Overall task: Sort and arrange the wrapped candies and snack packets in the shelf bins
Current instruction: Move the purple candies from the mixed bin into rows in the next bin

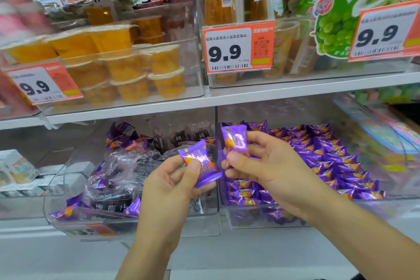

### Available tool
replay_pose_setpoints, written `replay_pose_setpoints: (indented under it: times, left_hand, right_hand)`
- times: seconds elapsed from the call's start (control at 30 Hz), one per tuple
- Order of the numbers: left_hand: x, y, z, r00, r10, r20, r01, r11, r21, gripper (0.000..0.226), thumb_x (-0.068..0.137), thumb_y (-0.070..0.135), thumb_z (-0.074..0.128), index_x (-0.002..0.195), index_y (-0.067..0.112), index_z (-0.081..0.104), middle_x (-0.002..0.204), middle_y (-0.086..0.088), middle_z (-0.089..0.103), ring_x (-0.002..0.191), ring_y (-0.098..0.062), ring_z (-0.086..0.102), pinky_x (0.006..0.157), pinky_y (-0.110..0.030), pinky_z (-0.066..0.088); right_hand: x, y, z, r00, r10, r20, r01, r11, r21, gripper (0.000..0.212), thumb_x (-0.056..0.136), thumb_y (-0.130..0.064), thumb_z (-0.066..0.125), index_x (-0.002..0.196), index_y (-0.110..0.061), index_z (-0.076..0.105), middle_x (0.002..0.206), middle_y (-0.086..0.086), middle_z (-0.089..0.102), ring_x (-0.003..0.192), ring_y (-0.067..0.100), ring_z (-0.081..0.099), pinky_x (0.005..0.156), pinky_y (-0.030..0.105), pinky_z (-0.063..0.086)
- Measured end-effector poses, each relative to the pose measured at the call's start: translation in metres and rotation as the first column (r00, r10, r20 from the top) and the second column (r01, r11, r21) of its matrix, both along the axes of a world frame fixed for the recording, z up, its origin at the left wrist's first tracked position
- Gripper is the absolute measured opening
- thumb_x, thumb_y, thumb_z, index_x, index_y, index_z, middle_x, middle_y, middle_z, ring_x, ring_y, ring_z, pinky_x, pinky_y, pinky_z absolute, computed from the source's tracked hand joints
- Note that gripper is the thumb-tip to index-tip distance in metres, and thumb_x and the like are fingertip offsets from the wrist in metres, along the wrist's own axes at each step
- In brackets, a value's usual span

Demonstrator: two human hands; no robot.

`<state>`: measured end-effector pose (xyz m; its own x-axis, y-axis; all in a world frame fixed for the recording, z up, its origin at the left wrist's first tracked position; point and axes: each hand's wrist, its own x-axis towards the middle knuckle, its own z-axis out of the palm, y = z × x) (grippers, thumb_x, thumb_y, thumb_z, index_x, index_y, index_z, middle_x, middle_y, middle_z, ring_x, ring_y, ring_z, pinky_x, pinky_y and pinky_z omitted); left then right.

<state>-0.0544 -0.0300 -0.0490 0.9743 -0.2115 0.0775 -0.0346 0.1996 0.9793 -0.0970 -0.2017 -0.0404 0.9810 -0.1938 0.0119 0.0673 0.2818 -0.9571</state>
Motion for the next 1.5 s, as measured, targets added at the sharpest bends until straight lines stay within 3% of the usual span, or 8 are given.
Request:
replay_pose_setpoints:
  times: [0.27,0.53,0.73,0.87,1.0,1.2,1.3,1.5]
  left_hand:
    - [-0.003,-0.011,0.001,0.999,0.006,0.040,-0.006,1.000,0.003,0.019,0.098,0.017,0.053,0.096,0.010,0.071,0.088,-0.015,0.075,0.075,-0.024,0.070,0.067,-0.030,0.060]
    - [-0.014,-0.029,0.004,0.986,0.085,0.141,-0.085,0.996,-0.007,0.020,0.087,0.034,0.066,0.088,0.015,0.073,0.081,-0.023,0.069,0.073,-0.027,0.060,0.073,-0.056,0.053]
    - [-0.020,-0.042,0.009,0.969,0.108,0.223,-0.097,0.993,-0.061,0.019,0.096,0.015,0.058,0.091,0.013,0.076,0.077,0.000,0.074,0.070,-0.008,0.067,0.064,-0.020,0.053]
    - [-0.008,-0.039,0.000,0.914,0.078,0.399,-0.168,0.966,0.195,0.018,0.091,0.044,0.060,0.098,0.035,0.074,0.096,0.010,0.070,0.086,-0.002,0.064,0.075,-0.014,0.046]
    - [0.009,-0.028,-0.021,0.905,0.026,0.424,-0.247,0.843,0.477,0.051,0.080,0.051,0.072,0.125,0.029,0.060,0.110,0.015,0.060,0.100,0.001,0.058,0.087,-0.016,0.045]
    - [0.009,-0.028,-0.037,0.963,0.026,0.270,-0.154,0.871,0.467,0.031,0.080,0.014,0.076,0.100,0.036,0.067,0.086,0.010,0.069,0.068,-0.003,0.066,0.058,-0.011,0.049]
    - [0.006,-0.028,-0.040,0.954,0.040,0.297,-0.177,0.876,0.449,0.033,0.080,0.013,0.075,0.098,0.039,0.066,0.083,0.011,0.069,0.069,-0.001,0.067,0.056,-0.009,0.047]
    - [0.010,-0.022,-0.049,0.963,0.022,0.270,-0.145,0.885,0.443,0.035,0.081,0.017,0.077,0.113,0.028,0.070,0.092,0.008,0.069,0.077,-0.004,0.068,0.062,-0.012,0.052]
  right_hand:
    - [-0.005,0.006,-0.002,0.999,0.041,-0.011,-0.042,0.981,-0.188,0.047,0.071,-0.010,0.084,0.114,-0.018,0.067,0.093,0.006,0.075,0.075,0.021,0.068,0.071,0.037,0.060]
    - [-0.007,0.004,0.001,0.998,-0.027,-0.058,0.007,0.947,-0.322,0.070,0.044,-0.025,0.093,0.108,-0.020,0.067,0.084,0.000,0.061,0.064,0.015,0.059,0.067,0.033,0.057]
    - [-0.007,-0.006,0.009,0.991,0.055,0.123,-0.001,0.915,-0.402,0.052,0.061,-0.031,0.087,0.110,-0.025,0.070,0.104,-0.008,0.074,0.097,0.016,0.069,0.089,0.038,0.058]
    - [0.001,-0.019,0.008,0.980,0.021,0.196,0.077,0.875,-0.478,0.041,0.067,-0.031,0.090,0.103,-0.022,0.073,0.100,0.002,0.074,0.094,0.023,0.069,0.082,0.046,0.060]
    - [0.021,-0.073,0.006,0.990,-0.080,0.119,0.133,0.819,-0.558,0.045,0.063,-0.031,0.088,0.102,-0.016,0.073,0.098,0.008,0.075,0.084,0.016,0.067,0.079,0.027,0.055]
    - [0.065,-0.145,-0.027,0.950,-0.311,-0.037,0.108,0.435,-0.894,0.051,0.062,-0.024,0.094,0.105,-0.016,0.069,0.101,0.001,0.072,0.090,0.013,0.066,0.082,0.020,0.051]
    - [0.088,-0.140,-0.036,0.955,-0.290,-0.064,0.061,0.400,-0.914,0.049,0.064,-0.016,0.093,0.105,-0.012,0.067,0.100,0.003,0.069,0.086,0.013,0.062,0.068,0.011,0.045]
    - [0.122,-0.129,-0.054,0.958,-0.211,-0.194,-0.124,0.305,-0.944,0.048,0.071,-0.020,0.088,0.115,-0.017,0.068,0.114,0.001,0.068,0.100,0.016,0.063,0.085,0.025,0.050]
